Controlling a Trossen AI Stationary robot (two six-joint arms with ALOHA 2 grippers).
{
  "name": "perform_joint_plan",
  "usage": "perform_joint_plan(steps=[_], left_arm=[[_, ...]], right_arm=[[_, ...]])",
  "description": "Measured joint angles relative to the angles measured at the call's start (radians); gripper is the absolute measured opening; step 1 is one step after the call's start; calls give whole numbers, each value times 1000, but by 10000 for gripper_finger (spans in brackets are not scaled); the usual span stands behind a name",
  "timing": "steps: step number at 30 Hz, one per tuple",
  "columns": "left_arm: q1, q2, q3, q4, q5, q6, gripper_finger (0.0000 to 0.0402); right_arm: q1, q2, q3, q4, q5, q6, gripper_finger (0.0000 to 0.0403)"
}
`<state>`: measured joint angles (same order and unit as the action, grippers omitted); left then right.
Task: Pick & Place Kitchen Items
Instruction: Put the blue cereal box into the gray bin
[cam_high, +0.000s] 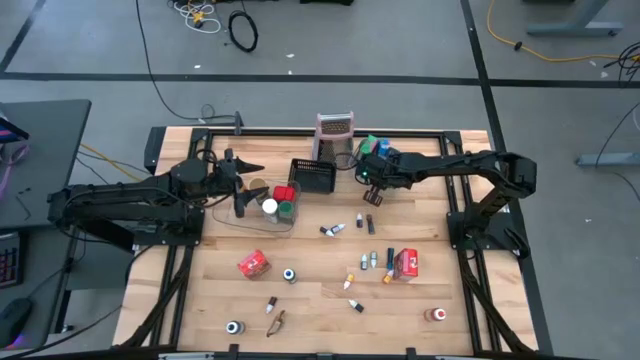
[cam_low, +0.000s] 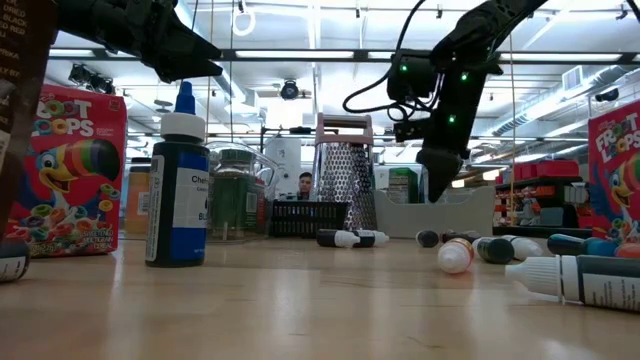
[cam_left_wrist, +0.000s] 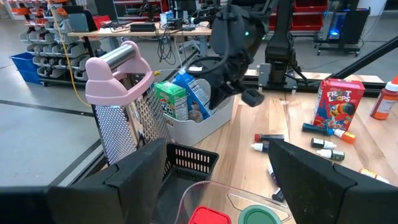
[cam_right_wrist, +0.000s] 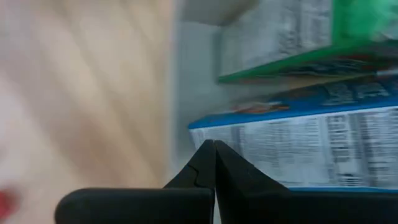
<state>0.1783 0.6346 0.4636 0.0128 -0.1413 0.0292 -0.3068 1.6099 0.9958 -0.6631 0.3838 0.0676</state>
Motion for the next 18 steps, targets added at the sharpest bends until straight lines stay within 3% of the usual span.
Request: perform_joint_plan(steps=[13, 18], left_arm=[[0, 0, 0, 1, 0, 0, 291], [0, 0, 0, 1, 0, 0, 291]], right_arm=[[-85, 22, 0, 108, 99, -77, 2], [-82, 22, 0, 165, -36, -101, 2]])
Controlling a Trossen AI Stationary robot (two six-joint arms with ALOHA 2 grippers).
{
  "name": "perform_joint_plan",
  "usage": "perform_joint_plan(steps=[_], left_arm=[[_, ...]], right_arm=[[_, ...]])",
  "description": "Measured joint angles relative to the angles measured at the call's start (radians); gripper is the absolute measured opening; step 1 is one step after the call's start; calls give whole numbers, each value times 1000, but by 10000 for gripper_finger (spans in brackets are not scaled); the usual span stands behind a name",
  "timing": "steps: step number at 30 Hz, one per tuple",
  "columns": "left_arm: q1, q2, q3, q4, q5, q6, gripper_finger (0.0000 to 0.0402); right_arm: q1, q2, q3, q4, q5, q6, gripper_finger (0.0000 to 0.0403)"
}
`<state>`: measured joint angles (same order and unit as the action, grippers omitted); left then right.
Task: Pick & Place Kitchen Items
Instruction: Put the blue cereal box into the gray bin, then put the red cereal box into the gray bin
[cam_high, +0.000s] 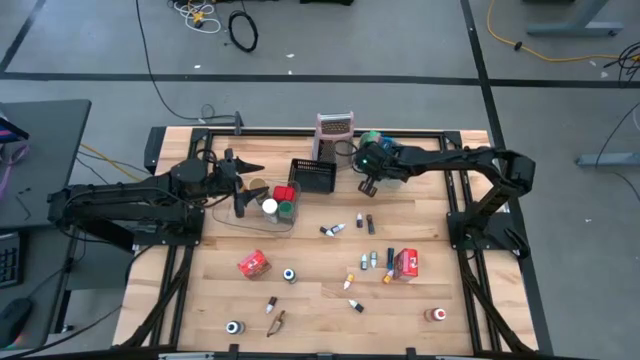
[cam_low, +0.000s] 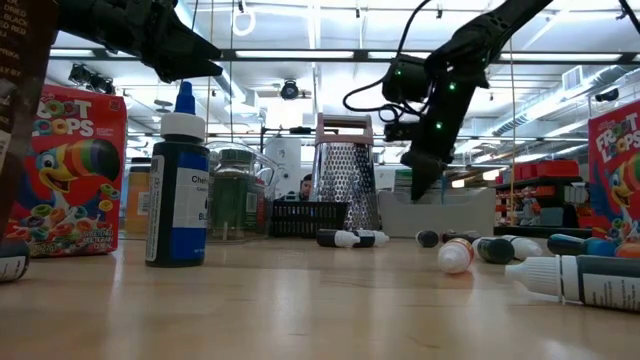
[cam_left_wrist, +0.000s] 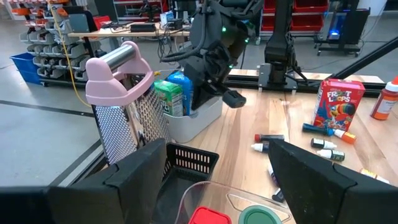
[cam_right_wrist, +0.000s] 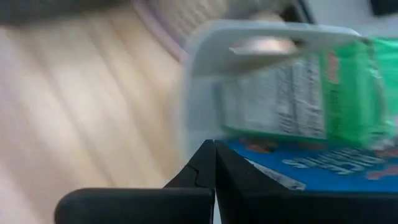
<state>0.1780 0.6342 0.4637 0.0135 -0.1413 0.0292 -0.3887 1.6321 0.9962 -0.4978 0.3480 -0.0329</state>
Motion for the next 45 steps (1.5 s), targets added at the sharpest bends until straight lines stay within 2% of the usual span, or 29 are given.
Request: perform_joint_plan(steps=[3, 8, 16, 22, 27, 32, 38, 42, 45], left_arm=[[0, 0, 0, 0, 0, 0, 291], [0, 0, 0, 0, 0, 0, 291], [0, 0, 0, 0, 0, 0, 291], [0, 0, 0, 1, 0, 0, 291], [0, 0, 0, 1, 0, 0, 291], [0, 0, 0, 3, 0, 0, 291], [0, 0, 0, 3, 0, 0, 291], [0, 0, 0, 3, 0, 0, 291], [0, 0, 0, 4, 0, 0, 291]], right_arm=[[18, 0, 0, 23, -24, 17, 2], [68, -43, 0, 2, 46, 79, 2], [224, -247, 13, -14, -12, 108, 2], [320, -382, 13, -15, -95, 6, 17], [358, -412, 13, 19, -107, -108, 41], [358, -387, 14, 137, -106, -241, 80], [359, -367, 14, 158, -106, -245, 162], [375, -367, 14, 101, -218, -211, 216], [397, -367, 13, 73, -289, -79, 243]])
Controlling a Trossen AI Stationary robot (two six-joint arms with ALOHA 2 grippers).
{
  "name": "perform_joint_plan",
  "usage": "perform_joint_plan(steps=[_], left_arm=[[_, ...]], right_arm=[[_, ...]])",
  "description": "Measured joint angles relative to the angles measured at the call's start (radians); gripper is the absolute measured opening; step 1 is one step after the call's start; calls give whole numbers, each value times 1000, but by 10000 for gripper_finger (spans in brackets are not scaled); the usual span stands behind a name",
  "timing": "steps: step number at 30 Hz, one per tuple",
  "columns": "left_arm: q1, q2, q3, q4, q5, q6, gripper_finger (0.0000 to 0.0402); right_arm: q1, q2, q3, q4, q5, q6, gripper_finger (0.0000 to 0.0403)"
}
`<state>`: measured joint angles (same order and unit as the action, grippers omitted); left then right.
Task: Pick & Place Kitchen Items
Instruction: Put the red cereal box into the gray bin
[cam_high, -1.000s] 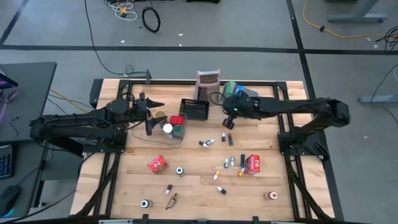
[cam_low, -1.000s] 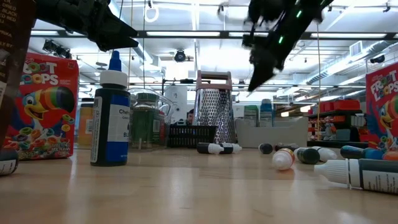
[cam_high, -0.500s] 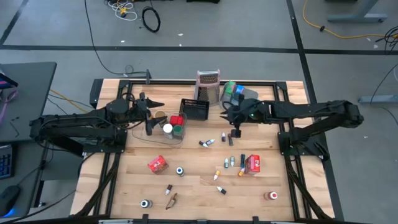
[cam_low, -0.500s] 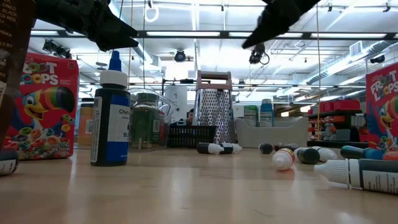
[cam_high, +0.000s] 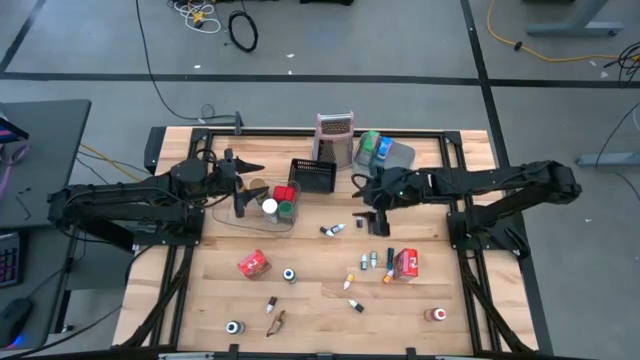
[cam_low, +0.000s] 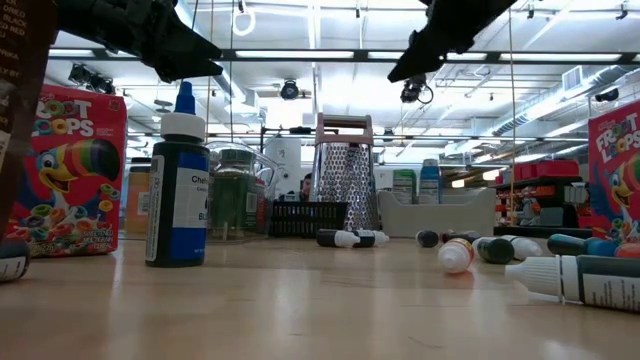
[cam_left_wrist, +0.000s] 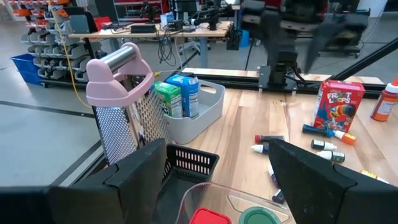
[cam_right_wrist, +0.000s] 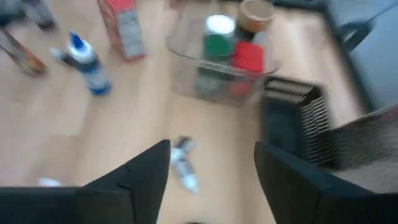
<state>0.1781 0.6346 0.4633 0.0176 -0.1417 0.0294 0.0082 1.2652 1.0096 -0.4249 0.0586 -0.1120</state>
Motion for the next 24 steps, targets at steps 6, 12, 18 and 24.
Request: perform_joint_plan(steps=[6, 12, 18, 24], left_arm=[[0, 0, 0, 0, 0, 0, 291], [0, 0, 0, 0, 0, 0, 291], [0, 0, 0, -9, 0, 0, 291], [0, 0, 0, -4, 0, 1, 291]], right_arm=[[32, 0, 0, -133, -154, 142, 261], [60, 0, 0, -295, -424, -70, 255], [86, -1, 0, -313, -639, -256, 245], [113, -3, -27, -362, -677, -280, 231]])
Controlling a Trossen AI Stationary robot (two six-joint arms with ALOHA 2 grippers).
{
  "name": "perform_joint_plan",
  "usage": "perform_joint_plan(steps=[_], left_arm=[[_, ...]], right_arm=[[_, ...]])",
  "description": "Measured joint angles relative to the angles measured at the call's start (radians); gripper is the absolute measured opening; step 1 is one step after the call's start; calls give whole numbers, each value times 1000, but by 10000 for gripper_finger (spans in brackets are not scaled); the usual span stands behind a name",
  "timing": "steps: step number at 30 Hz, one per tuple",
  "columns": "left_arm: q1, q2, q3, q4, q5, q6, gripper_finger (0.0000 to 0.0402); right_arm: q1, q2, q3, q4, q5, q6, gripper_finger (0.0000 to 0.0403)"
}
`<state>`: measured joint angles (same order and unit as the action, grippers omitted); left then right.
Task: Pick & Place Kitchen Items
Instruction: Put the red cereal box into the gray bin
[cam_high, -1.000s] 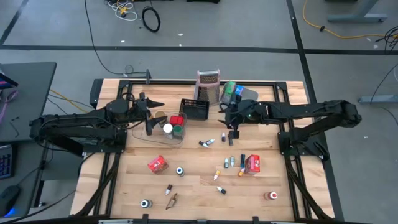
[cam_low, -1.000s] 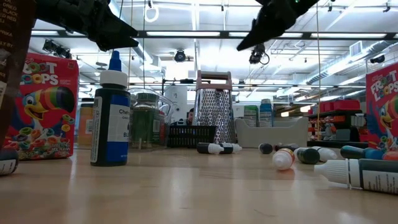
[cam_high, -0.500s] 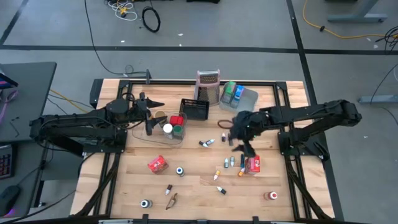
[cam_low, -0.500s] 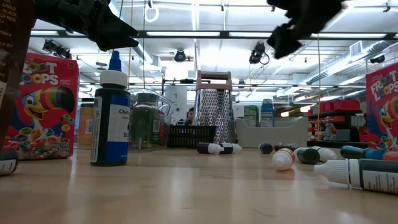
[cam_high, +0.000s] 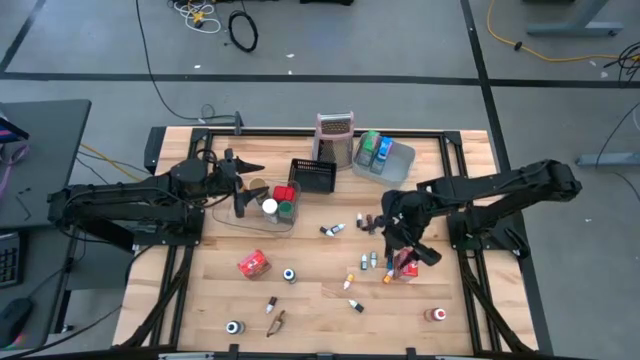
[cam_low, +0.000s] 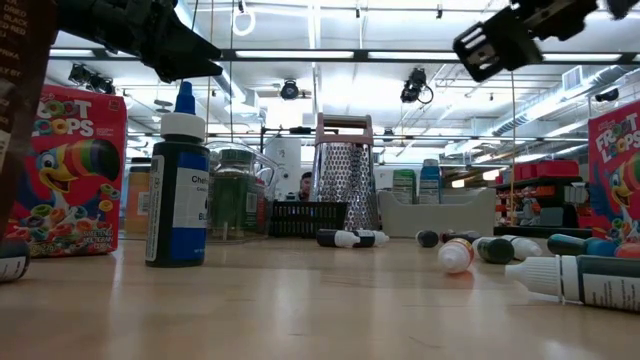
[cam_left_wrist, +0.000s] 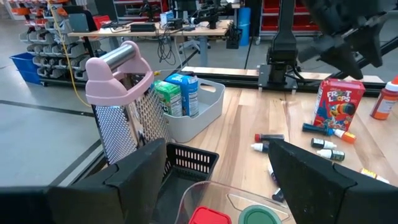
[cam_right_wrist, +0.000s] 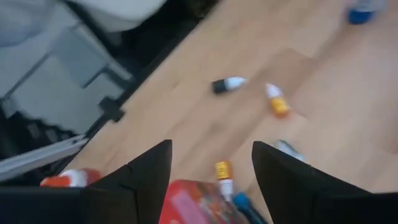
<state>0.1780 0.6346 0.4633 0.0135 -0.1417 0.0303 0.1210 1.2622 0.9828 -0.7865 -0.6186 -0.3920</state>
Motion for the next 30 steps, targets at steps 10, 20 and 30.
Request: perform_joint_plan(steps=[10, 20, 30], left_arm=[[0, 0, 0, 0, 0, 110, 291], [0, 0, 0, 0, 0, 191, 291], [0, 0, 0, 0, 0, 188, 291]], right_arm=[[30, 0, -53, 6, -150, -191, 216], [31, 0, -199, 38, -163, -312, 215], [20, 0, -236, 36, -160, -516, 215]])
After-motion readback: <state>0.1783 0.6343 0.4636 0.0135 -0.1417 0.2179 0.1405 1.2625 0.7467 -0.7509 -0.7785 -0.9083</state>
